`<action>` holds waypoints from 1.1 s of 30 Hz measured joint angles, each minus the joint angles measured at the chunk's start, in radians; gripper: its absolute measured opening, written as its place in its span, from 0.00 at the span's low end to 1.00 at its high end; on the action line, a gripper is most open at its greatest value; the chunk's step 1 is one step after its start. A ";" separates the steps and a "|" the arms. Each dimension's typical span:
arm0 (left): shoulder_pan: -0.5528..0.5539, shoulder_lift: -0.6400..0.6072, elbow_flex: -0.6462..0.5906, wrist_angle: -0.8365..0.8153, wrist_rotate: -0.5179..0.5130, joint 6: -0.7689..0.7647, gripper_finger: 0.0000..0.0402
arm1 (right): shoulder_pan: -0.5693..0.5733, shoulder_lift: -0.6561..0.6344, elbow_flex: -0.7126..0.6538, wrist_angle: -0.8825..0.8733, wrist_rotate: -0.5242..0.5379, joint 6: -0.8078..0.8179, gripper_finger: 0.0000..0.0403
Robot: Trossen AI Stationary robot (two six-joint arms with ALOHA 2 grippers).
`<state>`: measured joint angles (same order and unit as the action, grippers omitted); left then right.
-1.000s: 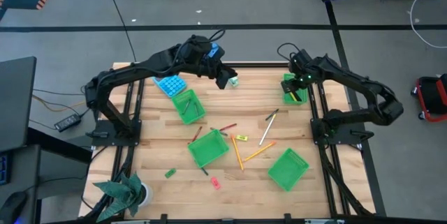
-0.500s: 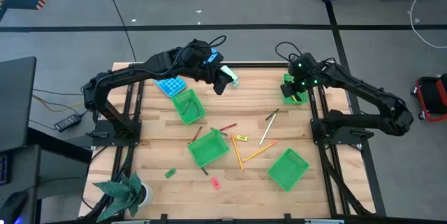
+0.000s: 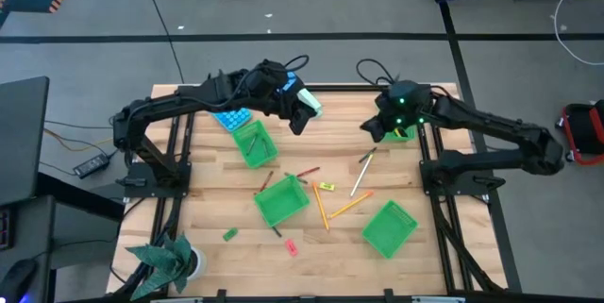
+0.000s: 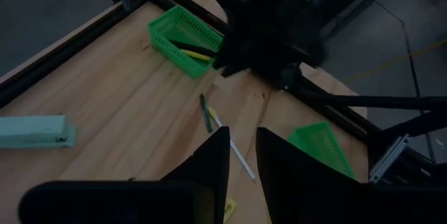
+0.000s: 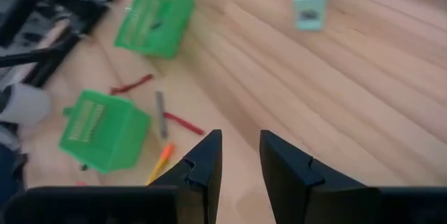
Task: Sort crayons/erasers/pens/pencils in bins
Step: Put the top right red crayon into the top left green bin
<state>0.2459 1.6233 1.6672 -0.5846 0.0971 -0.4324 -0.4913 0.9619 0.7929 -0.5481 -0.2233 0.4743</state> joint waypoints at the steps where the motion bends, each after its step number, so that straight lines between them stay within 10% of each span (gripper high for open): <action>1: 0.001 -0.005 0.000 -0.016 -0.001 0.003 0.20 | 0.020 0.000 0.000 0.012 0.009 0.005 0.26; 19: -0.013 -0.119 0.000 -0.422 -0.122 0.086 0.20 | 0.211 0.109 0.001 0.158 0.071 0.016 0.26; 33: -0.036 -0.119 0.000 -0.410 -0.123 0.062 0.20 | 0.289 0.271 0.002 0.116 0.070 -0.127 0.26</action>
<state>0.2100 1.5040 1.6669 -0.9943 -0.0261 -0.3702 -0.2023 1.2325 0.7944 -0.4320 -0.1530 0.3478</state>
